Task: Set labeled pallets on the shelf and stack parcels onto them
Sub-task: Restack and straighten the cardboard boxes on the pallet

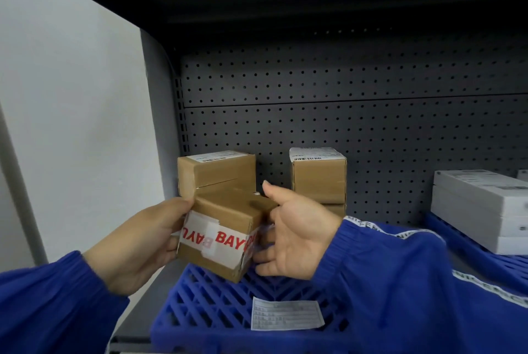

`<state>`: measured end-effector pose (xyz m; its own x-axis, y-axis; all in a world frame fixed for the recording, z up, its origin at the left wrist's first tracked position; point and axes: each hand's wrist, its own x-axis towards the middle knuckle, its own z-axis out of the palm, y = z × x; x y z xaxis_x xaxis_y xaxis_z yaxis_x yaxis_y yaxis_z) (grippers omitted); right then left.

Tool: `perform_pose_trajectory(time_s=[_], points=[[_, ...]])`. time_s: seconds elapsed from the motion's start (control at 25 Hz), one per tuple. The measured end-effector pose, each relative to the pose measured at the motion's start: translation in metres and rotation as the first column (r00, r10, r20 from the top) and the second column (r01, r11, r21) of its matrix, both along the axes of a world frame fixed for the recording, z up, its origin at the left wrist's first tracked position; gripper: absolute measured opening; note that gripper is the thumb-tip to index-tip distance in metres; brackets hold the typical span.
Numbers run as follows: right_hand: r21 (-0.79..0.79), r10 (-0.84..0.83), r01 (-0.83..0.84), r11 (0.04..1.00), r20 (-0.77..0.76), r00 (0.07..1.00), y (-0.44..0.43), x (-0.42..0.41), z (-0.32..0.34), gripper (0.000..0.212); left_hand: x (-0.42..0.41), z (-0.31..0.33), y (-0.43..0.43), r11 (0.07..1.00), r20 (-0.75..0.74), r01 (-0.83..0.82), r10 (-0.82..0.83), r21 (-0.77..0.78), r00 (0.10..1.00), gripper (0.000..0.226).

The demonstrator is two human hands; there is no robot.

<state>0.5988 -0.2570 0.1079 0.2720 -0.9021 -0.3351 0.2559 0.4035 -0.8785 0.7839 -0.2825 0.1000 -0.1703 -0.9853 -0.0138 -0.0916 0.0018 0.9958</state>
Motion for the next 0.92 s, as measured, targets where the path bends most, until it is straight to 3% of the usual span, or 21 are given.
perform_pose_trajectory(time_s=[0.2,0.32,0.48,0.64,0.92], points=[[-0.261,0.066,-0.096,0.961,-0.123,0.990,0.037,-0.025,0.040,0.064,-0.015,0.033,0.039,0.974,-0.105,-0.018,-0.006,-0.226,0.994,0.027],[-0.392,-0.030,-0.044,0.919,-0.181,0.983,0.045,-0.048,0.076,0.069,-0.038,0.058,0.032,0.937,-0.122,0.032,-0.079,-0.347,0.989,0.033],[-0.428,-0.258,0.145,0.892,-0.220,0.941,0.021,-0.077,0.108,0.060,-0.089,0.069,-0.001,0.901,-0.113,0.126,-0.188,-0.415,0.976,0.048],[-0.425,-0.470,0.353,0.834,-0.209,0.858,-0.020,-0.106,0.109,0.056,-0.140,0.066,-0.035,0.896,-0.131,0.146,-0.219,-0.419,0.967,0.040],[-0.406,-0.492,0.377,0.832,-0.230,0.840,-0.055,-0.123,0.100,0.065,-0.159,0.056,-0.082,0.911,-0.102,0.173,-0.226,-0.375,0.969,0.045]])
